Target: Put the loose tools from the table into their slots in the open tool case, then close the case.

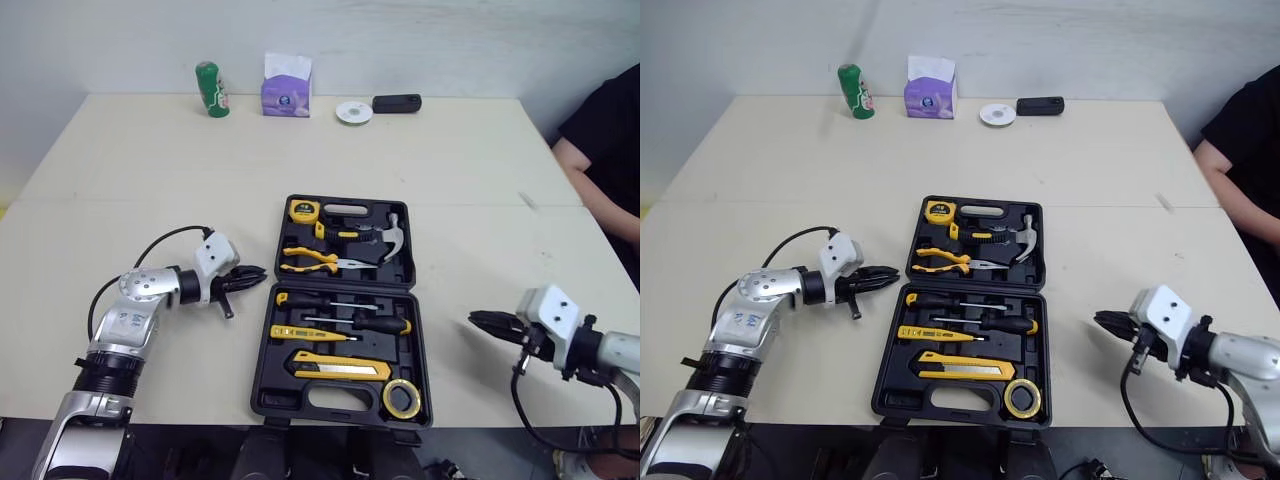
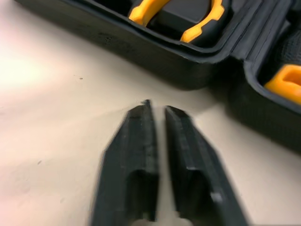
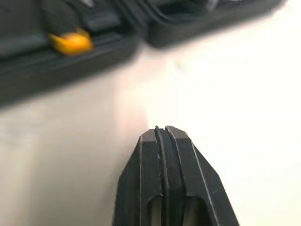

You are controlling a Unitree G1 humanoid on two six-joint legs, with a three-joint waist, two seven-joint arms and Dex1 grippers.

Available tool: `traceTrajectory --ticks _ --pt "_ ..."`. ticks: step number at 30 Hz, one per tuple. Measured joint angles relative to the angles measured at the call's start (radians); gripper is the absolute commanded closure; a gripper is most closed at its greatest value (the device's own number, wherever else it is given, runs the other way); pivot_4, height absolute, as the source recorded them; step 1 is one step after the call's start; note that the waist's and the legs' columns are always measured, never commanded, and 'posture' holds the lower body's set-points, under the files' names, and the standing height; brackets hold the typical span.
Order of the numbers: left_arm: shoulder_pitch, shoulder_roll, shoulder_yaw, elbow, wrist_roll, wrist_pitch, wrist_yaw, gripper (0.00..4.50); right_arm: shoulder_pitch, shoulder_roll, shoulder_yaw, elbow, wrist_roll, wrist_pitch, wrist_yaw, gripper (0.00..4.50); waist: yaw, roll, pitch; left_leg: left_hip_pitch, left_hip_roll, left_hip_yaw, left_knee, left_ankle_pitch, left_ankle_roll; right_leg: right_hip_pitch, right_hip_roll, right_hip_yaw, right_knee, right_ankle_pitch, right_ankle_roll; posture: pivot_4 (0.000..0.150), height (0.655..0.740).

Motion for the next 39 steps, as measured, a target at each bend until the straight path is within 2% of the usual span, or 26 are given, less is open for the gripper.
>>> traceTrajectory --ticks 9,24,34,39 --pt "-0.022 -0.029 -0.036 -0.042 0.001 0.101 -0.006 4.42 -0.228 0.088 0.198 0.074 -0.072 0.029 0.001 4.5 0.007 0.0 0.0 -0.001 -0.001 0.001 0.001 0.001 0.001 0.0 -0.001 0.001 0.0 0.001 0.002 0.15 0.74" --pt "0.076 -0.015 0.006 -0.178 -0.034 0.192 -0.009 4.42 -0.337 0.144 0.266 0.089 -0.112 0.076 0.015 4.5 -0.007 0.0 0.0 -0.002 -0.001 0.002 0.001 0.001 0.002 -0.001 -0.001 0.002 -0.001 0.002 0.003 0.15 0.74" --pt "0.115 -0.031 0.093 -0.205 -0.055 0.266 0.09 4.42 -0.503 0.263 0.338 0.266 -0.2 0.016 0.011 4.5 -0.046 -0.001 0.0 -0.001 -0.001 0.002 0.001 0.001 0.001 -0.001 -0.001 0.003 0.001 0.002 0.003 0.15 0.74" --pt "0.123 -0.029 0.098 -0.209 -0.049 0.262 0.125 4.42 -0.534 0.303 0.346 0.331 -0.225 -0.029 0.0 4.5 -0.049 -0.001 0.0 0.001 -0.001 0.002 0.001 0.001 0.001 -0.001 -0.001 0.004 0.002 0.002 0.003 0.15 0.74"
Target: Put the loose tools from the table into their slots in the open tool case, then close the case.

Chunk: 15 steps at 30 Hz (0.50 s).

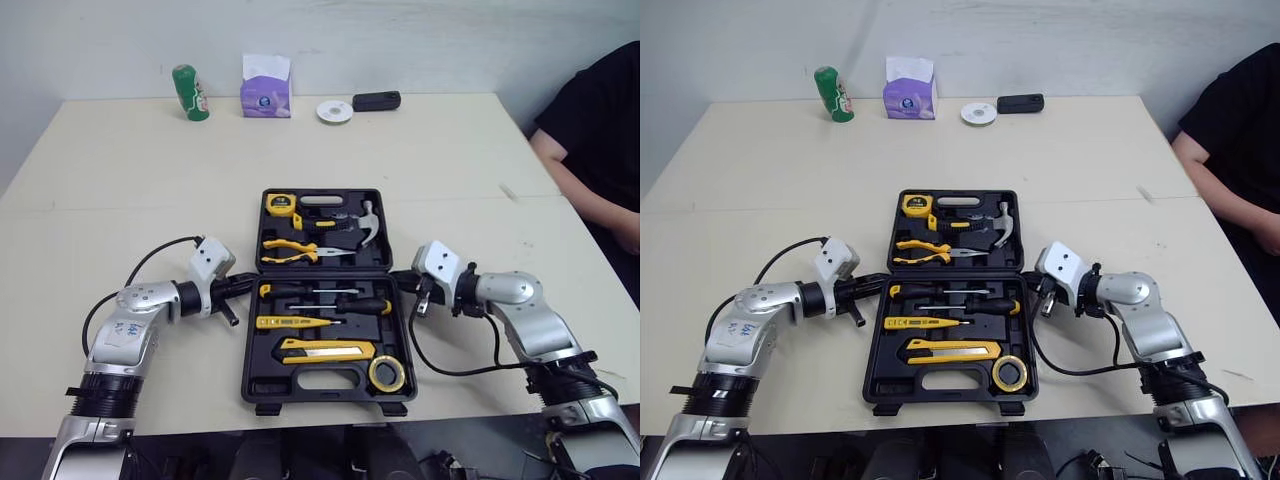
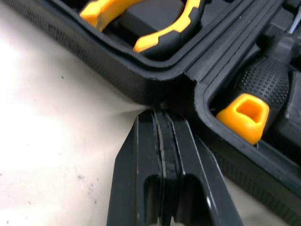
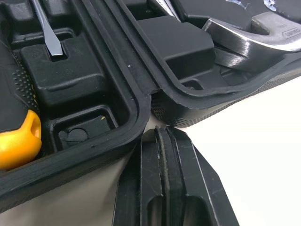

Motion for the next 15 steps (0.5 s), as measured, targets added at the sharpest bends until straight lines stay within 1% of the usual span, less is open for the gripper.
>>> traceTrajectory --ticks 9,10,11,12,13,15 --pt "0.01 0.023 0.0 -0.021 -0.002 0.032 0.011 4.42 -0.005 0.017 -0.001 0.021 -0.002 -0.012 -0.005 4.5 -0.004 0.0 0.0 0.003 0.0 0.001 -0.002 0.0 -0.001 0.0 0.0 0.002 0.002 0.0 0.0 0.15 0.74" --pt "0.011 0.023 0.002 -0.023 -0.008 0.04 0.014 3.99 0.0 0.017 -0.008 0.014 0.008 0.005 -0.005 4.5 -0.003 0.0 0.0 0.003 0.0 0.001 -0.002 0.0 -0.001 0.0 0.0 0.002 0.002 0.0 0.0 0.15 0.74" --pt "0.011 0.024 0.004 -0.023 -0.013 0.044 0.017 3.85 0.006 0.017 -0.017 0.008 0.018 0.022 -0.006 4.18 -0.001 0.0 0.0 0.003 0.0 0.001 -0.002 0.0 -0.001 0.0 0.0 0.002 0.002 0.0 0.0 0.15 0.74" --pt "0.014 0.025 0.014 -0.023 -0.022 0.046 0.019 3.58 0.027 0.014 -0.046 -0.022 0.055 0.087 -0.008 3.84 0.002 0.0 0.0 0.002 0.0 0.001 -0.002 0.0 -0.001 0.0 0.0 0.002 0.002 0.0 0.0 0.15 0.74" --pt "0.02 0.035 0.03 -0.018 -0.027 0.045 0.02 3.14 0.043 0.006 -0.068 -0.036 0.08 0.125 -0.007 3.48 0.004 0.0 0.0 0.002 0.0 0.001 -0.001 0.0 -0.001 0.0 0.0 0.002 0.001 0.0 0.0 0.15 0.74" --pt "0.019 0.067 0.054 0.006 -0.032 0.041 0.021 2.33 0.074 -0.037 -0.103 -0.072 0.113 0.186 0.001 2.59 0.005 0.0 0.0 0.001 0.0 0.001 -0.001 -0.001 0.0 -0.001 -0.001 0.002 0.001 0.0 0.0 0.15 0.74"
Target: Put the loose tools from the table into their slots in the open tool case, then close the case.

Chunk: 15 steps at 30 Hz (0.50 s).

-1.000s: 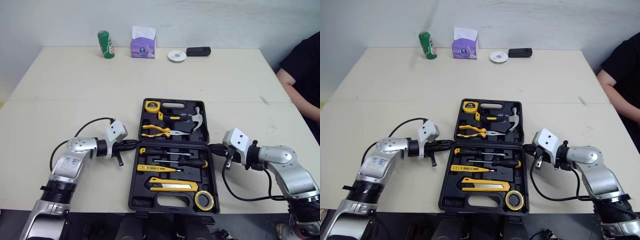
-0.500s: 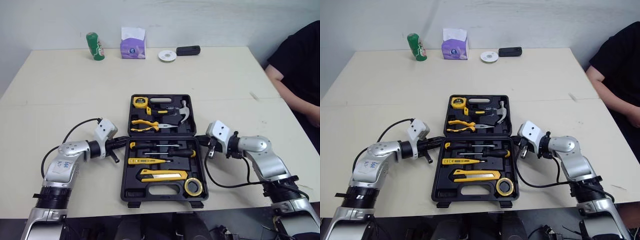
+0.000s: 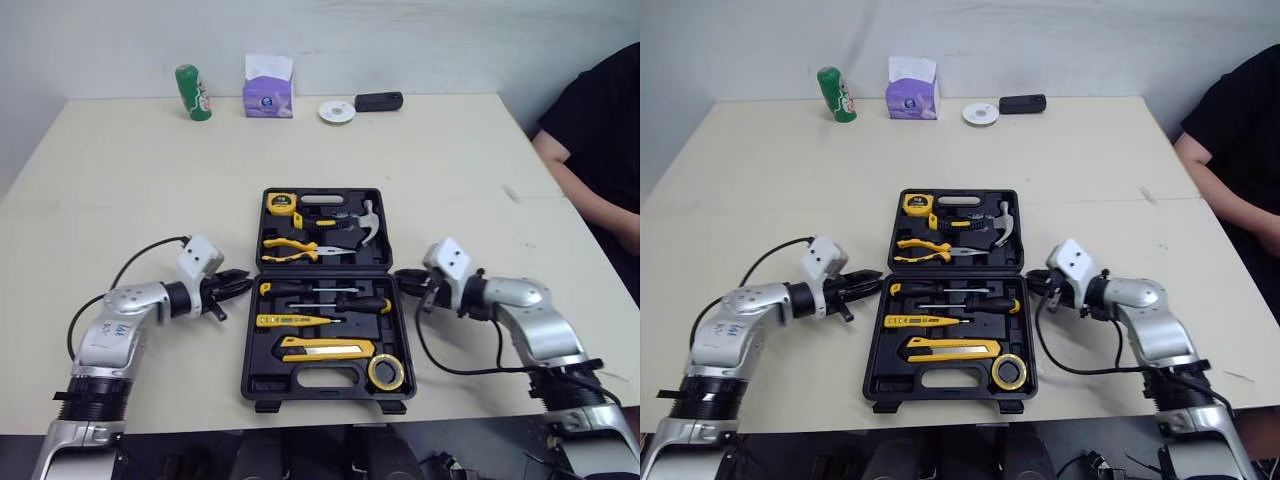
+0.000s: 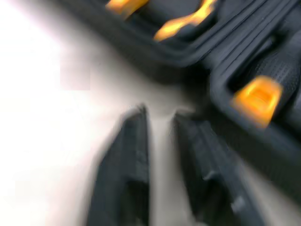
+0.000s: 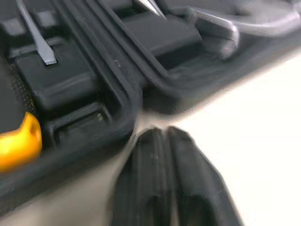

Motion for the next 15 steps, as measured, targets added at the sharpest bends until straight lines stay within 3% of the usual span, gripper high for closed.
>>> traceTrajectory --ticks 3,5,9,15 --pt "-0.002 0.092 0.064 0.055 -0.015 0.036 -0.03 0.85 0.034 -0.06 -0.094 -0.086 0.1 0.152 0.012 0.99 0.0 0.0 0.0 -0.001 0.0 -0.001 0.0 0.0 0.0 0.0 0.0 0.0 -0.001 0.0 0.0 0.15 0.74" --pt "-0.051 0.179 0.057 0.073 -0.046 0.195 -0.07 0.03 0.011 -0.104 -0.139 -0.182 0.191 0.372 -0.011 0.03 -0.002 0.001 0.001 -0.001 0.0 -0.001 0.0 0.0 0.0 -0.001 0.0 0.0 -0.001 0.0 0.0 0.15 0.74" --pt "-0.267 0.217 0.083 0.087 -0.173 0.5 -0.106 0.03 -0.154 -0.196 -0.125 -0.276 0.288 0.809 -0.064 0.03 0.002 0.002 0.002 -0.008 0.0 -0.004 0.001 0.0 0.0 -0.008 -0.001 -0.001 0.001 0.001 -0.002 0.15 0.74" --pt "-0.484 0.201 -0.044 0.108 -0.219 0.797 -0.08 0.03 -0.394 -0.083 -0.119 -0.238 0.358 1.221 -0.193 0.03 0.0 0.001 0.002 -0.019 -0.004 0.001 0.001 0.005 0.001 -0.019 -0.001 0.0 0.009 0.001 -0.001 0.15 0.74"
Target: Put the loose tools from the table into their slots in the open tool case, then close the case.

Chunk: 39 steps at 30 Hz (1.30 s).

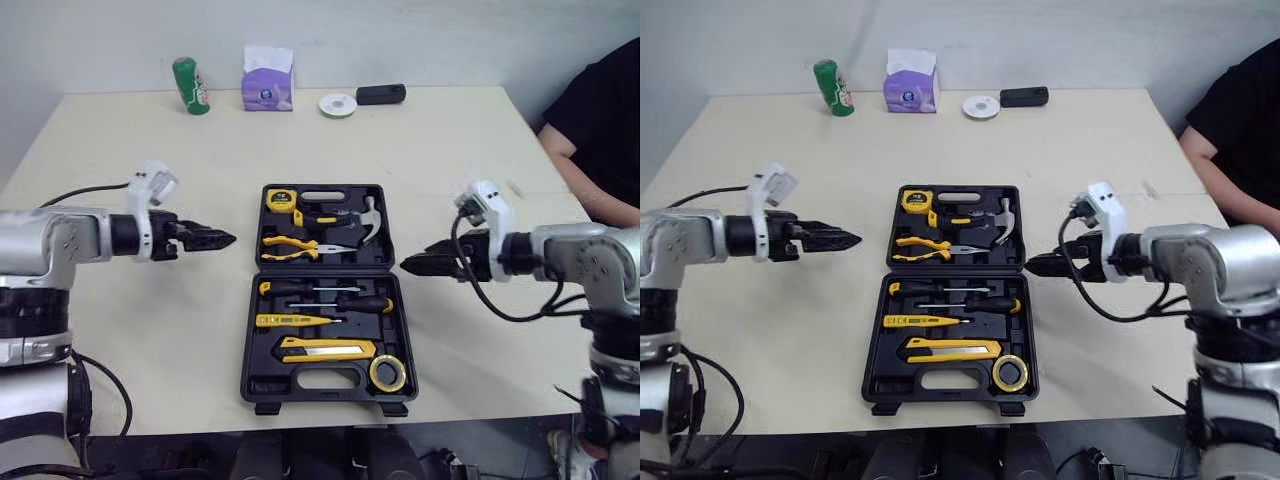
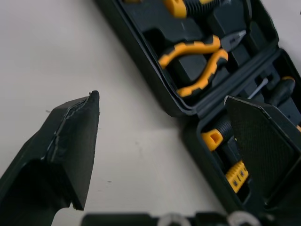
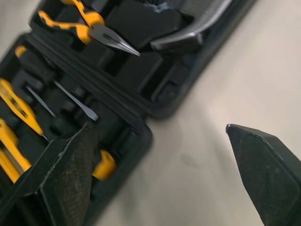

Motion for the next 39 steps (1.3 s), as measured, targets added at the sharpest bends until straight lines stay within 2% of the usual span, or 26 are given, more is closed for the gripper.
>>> traceTrajectory --ticks 5,8,13,20,26,39 --pt "-0.087 -0.088 -0.073 0.075 0.037 0.052 0.093 0.03 -0.102 0.075 0.034 0.082 -0.007 0.058 -0.119 0.03 0.0 -0.001 0.0 -0.014 -0.003 0.002 0.006 0.003 0.004 -0.015 0.0 0.002 0.005 0.002 0.003 0.15 0.74" --pt "-0.139 -0.132 -0.115 0.104 0.056 0.076 0.136 0.03 -0.152 0.141 0.029 0.151 -0.024 0.06 -0.203 0.03 0.0 -0.001 0.0 -0.014 -0.004 0.002 0.007 0.004 0.005 -0.015 -0.001 0.002 0.006 0.003 0.005 0.15 0.74" --pt "-0.198 -0.153 -0.132 0.171 0.089 0.066 0.186 0.03 -0.168 0.163 0.027 0.182 -0.035 0.06 -0.274 0.03 0.0 -0.001 0.0 -0.014 -0.004 0.003 0.007 0.004 0.004 -0.015 -0.001 0.003 0.007 0.003 0.005 0.15 0.74" --pt "-0.199 -0.16 -0.166 0.217 0.125 0.036 0.209 0.03 -0.172 0.184 0.029 0.182 -0.045 0.06 -0.333 0.03 -0.001 -0.001 0.0 -0.014 -0.004 0.003 0.007 0.004 0.004 -0.016 0.0 0.004 0.007 0.003 0.005 0.15 0.74" --pt "-0.197 -0.244 -0.141 0.234 0.139 0.013 0.262 0.03 -0.202 0.224 0.001 0.229 -0.063 0.06 -0.381 0.03 0.0 -0.001 0.0 -0.014 -0.004 0.003 0.008 0.004 0.004 -0.016 -0.001 0.004 0.009 0.003 0.005 0.15 0.74" --pt "-0.196 -0.264 -0.136 0.253 0.17 -0.03 0.297 0.03 -0.202 0.248 -0.008 0.248 -0.075 0.06 -0.444 0.03 -0.001 -0.001 0.0 -0.013 -0.004 0.004 0.011 0.005 0.004 -0.016 -0.001 0.005 0.013 0.003 0.005 0.15 0.74"
